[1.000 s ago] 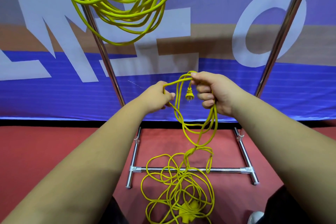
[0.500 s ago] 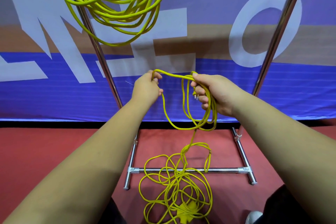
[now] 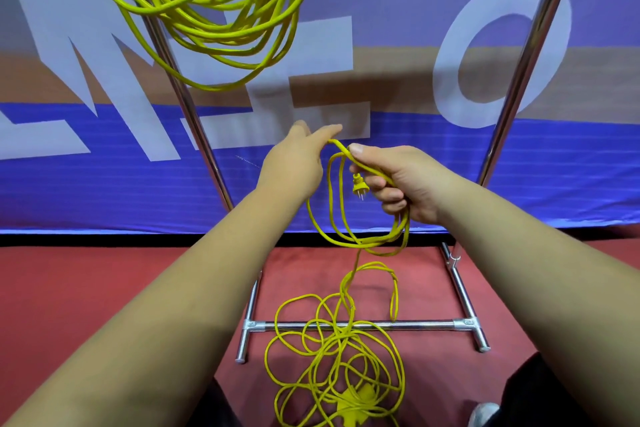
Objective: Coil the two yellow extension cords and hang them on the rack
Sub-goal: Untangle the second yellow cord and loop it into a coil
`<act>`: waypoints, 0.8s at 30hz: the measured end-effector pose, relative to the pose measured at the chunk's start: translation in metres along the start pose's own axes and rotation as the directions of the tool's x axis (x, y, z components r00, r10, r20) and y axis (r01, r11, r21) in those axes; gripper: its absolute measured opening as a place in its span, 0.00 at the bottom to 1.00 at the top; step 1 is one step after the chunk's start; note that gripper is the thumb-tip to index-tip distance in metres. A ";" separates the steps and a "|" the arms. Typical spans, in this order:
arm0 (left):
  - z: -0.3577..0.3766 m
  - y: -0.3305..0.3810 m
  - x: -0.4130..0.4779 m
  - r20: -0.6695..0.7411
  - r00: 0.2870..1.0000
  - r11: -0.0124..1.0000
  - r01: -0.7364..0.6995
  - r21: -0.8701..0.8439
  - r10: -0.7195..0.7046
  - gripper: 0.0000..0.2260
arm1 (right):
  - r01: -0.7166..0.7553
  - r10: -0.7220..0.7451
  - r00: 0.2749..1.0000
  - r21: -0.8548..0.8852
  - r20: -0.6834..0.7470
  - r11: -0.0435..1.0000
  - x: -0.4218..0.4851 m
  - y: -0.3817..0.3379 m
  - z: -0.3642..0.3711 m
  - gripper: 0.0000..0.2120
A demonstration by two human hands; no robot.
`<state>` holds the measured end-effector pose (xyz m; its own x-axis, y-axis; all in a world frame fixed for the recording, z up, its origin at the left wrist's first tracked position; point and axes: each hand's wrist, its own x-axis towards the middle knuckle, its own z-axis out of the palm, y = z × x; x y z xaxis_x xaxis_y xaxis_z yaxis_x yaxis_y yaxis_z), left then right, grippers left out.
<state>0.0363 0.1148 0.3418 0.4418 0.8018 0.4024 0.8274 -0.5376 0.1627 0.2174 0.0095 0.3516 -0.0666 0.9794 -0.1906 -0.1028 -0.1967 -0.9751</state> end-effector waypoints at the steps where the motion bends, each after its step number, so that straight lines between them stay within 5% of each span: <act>1: -0.003 0.004 -0.001 -0.002 1.000 0.999 -0.011 0.047 0.011 0.31 | 0.010 -0.010 1.000 -0.008 0.008 1.000 0.000 0.000 0.001 0.19; 9: -0.011 0.006 -0.003 -0.052 0.996 0.986 -0.065 0.155 0.074 0.33 | 0.070 -0.063 0.996 -0.103 0.067 0.992 -0.002 -0.004 0.007 0.09; 13: -0.011 0.001 -0.004 -0.105 0.994 0.999 -0.017 0.027 0.020 0.28 | 0.078 -0.074 0.996 -0.101 0.043 0.992 0.005 0.000 0.009 0.09; 18: -0.002 -0.009 -0.003 -0.141 0.984 0.959 -0.143 -0.243 0.111 0.18 | 0.094 -0.094 0.996 -0.020 0.004 0.995 0.010 0.001 0.005 0.03; 24: 0.007 -0.011 -0.007 -0.119 0.971 0.934 -0.232 -0.271 0.206 0.21 | 0.124 -0.123 0.992 0.019 -0.036 0.992 0.010 0.001 0.001 0.15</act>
<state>0.0264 0.1170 0.3312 0.5585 0.6368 0.5316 0.5766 -0.7587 0.3030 0.2160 0.0191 0.3487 -0.0175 0.9971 -0.0734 -0.1295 -0.0751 -0.9887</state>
